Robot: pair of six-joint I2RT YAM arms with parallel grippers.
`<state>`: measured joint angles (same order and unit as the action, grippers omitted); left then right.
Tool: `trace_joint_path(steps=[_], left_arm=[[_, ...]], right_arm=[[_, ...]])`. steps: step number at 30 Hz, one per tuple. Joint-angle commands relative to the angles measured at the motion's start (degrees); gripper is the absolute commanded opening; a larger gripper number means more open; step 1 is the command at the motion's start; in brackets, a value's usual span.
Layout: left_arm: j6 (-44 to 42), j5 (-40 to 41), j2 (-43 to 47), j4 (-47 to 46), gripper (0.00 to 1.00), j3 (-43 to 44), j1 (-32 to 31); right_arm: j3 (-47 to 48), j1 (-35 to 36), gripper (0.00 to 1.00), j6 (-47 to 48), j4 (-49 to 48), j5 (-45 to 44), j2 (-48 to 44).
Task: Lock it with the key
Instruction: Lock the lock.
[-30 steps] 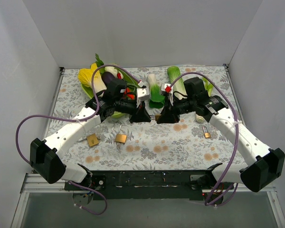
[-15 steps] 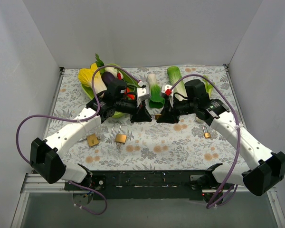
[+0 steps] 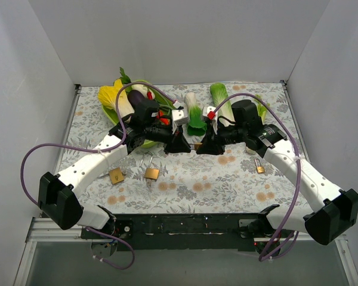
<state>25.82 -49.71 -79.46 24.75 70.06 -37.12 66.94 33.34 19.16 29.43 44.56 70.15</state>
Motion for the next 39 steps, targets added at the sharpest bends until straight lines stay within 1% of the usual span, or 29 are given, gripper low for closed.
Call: trace_joint_path(steps=[1, 6, 13, 22, 25, 29, 30, 31, 32, 34, 35, 36, 39], left_arm=[[2.4, -6.8, -0.3, -17.7, 0.0, 1.9, -3.7], [3.0, -6.3, 0.3, -19.7, 0.0, 0.6, -4.7], [2.7, -6.5, -0.2, -20.4, 0.0, 1.1, -5.4], [1.6, -6.8, 0.6, -21.0, 0.0, -0.2, -6.4], [1.2, -6.0, 1.6, -19.9, 0.0, -0.5, -6.1], [-1.4, -6.6, 2.6, -15.4, 0.0, -1.3, -3.9], [-2.3, -6.7, 3.0, -14.5, 0.0, -1.2, -3.5], [-2.9, -6.6, 3.2, -12.8, 0.0, -1.4, -3.1], [-3.6, -6.6, 3.5, -12.0, 0.0, -1.4, -2.5], [-6.7, -6.3, 4.0, -9.1, 0.0, -1.8, -2.3], [-7.7, -6.2, 4.4, -8.2, 0.0, -1.9, -2.0], [-8.8, -6.1, 4.4, -7.4, 0.0, -2.1, -1.9], [-9.8, -6.0, 4.5, -5.4, 0.0, -3.1, -1.5]], right_arm=[[-1.1, 5.1, 0.01, -3.2, -11.5, 8.8, 2.4], [-2.2, 5.8, 0.01, -4.6, -13.9, 9.2, 2.4], [-2.8, 7.6, 0.01, -5.5, -15.5, 9.1, 3.1], [-1.9, 7.7, 0.01, -5.9, -15.7, 9.2, 4.0], [-1.2, 7.5, 0.01, -4.0, -12.9, 8.4, 3.4], [-0.4, 5.9, 0.01, -3.2, -9.1, 8.2, 2.1], [0.2, 5.6, 0.01, -3.1, -6.3, 7.1, 2.2], [1.5, 4.7, 0.12, -2.2, -4.8, 7.1, 2.4], [2.1, 4.2, 0.39, -1.9, -3.3, 7.0, 2.5], [2.3, 1.9, 0.5, -1.9, -1.2, 6.9, 2.1], [2.6, 1.1, 0.58, -1.8, -0.4, 6.9, 1.6], [2.9, 0.4, 0.62, -1.3, 0.4, 7.0, 1.3], [5.3, -2.0, 0.66, 1.8, 5.9, 6.7, 1.0]])
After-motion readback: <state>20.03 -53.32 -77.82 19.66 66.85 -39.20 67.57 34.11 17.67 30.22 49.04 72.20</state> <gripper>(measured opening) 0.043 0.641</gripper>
